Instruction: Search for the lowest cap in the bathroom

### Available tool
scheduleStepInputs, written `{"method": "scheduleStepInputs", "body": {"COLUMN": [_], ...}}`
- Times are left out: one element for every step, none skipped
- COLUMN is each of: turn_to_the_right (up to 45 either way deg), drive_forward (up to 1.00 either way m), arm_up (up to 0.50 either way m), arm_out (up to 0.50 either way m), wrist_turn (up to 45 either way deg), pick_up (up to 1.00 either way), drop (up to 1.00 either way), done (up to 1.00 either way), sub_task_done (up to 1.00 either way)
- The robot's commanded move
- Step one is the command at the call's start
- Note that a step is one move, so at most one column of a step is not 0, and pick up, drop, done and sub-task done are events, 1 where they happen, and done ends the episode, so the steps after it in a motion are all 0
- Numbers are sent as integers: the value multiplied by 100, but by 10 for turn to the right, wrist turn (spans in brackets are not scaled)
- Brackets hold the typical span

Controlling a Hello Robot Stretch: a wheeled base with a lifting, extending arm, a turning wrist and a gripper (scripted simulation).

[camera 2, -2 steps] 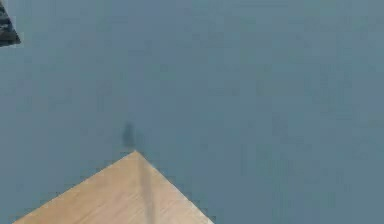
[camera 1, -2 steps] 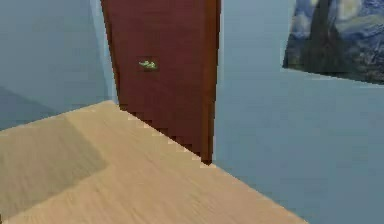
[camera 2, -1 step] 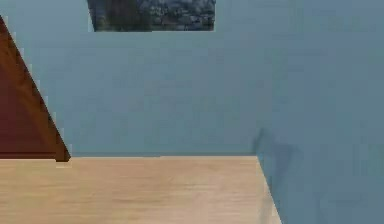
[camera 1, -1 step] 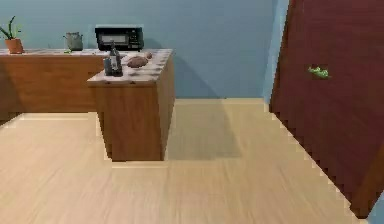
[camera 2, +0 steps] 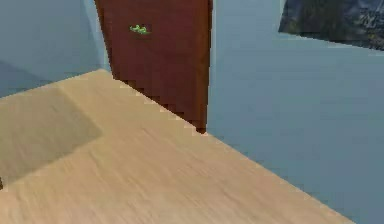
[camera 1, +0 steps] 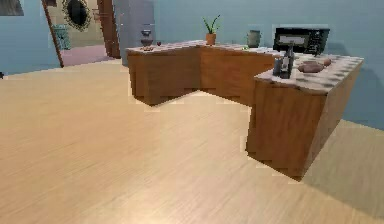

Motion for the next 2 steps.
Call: {"method": "scheduleStepInputs", "body": {"turn_to_the_right": [-270, 0], "drive_forward": [0, 100], "arm_up": [0, 0], "arm_out": [0, 0], "wrist_turn": [0, 0], "pick_up": [0, 0], "drop": [0, 0], "done": [0, 0], "sub_task_done": [0, 0]}}
